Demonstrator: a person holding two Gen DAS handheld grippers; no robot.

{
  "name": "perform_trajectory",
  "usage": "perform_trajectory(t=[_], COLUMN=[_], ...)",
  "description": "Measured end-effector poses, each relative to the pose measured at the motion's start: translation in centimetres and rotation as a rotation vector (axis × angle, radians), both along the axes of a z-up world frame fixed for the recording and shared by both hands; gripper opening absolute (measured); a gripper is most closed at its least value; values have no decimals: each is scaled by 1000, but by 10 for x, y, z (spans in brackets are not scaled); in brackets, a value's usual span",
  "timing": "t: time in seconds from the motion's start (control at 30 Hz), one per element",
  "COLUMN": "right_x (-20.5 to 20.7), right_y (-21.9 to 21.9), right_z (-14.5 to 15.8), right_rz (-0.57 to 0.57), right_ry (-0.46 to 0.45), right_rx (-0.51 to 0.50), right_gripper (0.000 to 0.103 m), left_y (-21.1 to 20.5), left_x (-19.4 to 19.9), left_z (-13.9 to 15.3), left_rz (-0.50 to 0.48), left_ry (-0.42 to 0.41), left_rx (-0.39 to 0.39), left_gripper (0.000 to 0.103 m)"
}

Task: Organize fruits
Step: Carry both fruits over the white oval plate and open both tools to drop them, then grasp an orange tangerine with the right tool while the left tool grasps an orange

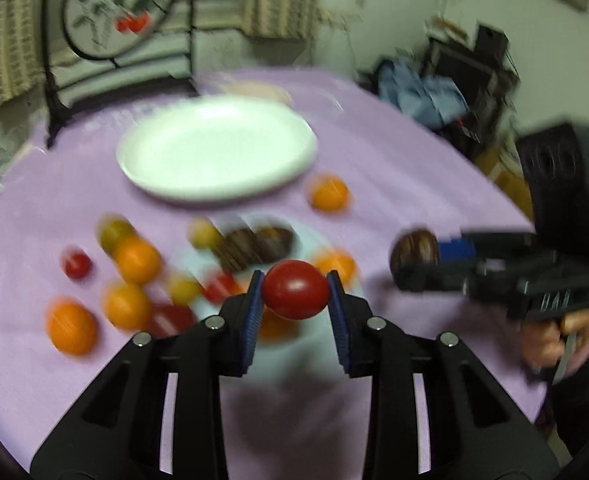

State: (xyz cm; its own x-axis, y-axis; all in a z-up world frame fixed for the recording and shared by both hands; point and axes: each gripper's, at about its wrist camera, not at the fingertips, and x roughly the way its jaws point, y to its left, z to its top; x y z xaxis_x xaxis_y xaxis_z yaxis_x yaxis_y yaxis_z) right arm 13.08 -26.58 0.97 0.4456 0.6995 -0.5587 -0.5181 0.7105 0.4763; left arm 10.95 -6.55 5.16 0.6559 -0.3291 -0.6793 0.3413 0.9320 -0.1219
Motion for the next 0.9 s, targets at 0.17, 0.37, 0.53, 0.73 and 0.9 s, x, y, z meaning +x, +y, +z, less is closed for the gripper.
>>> perform_trajectory(t=[0.17, 0.37, 0.53, 0.73, 0.9], right_x=[73, 125, 135, 122, 101], right_y=[33, 70, 81, 66, 39], right_z=[7, -8, -15, 4, 16], right_rz=[-180, -195, -185, -204, -216], right_ry=[-40, -14, -17, -79, -138], right_rx=[-66, -160, -244, -221, -231], right_gripper=[42, 42, 43, 60, 64], left_y=[33, 59, 52, 47, 67], left_x=[83, 156, 175, 166, 123], left_z=[17, -7, -26, -13, 26], left_rz=[164, 255, 257, 272, 320], left_ry=[-30, 96, 149, 100, -31], left_rx=[4, -20, 24, 63, 68], left_gripper=[32, 32, 32, 73, 97])
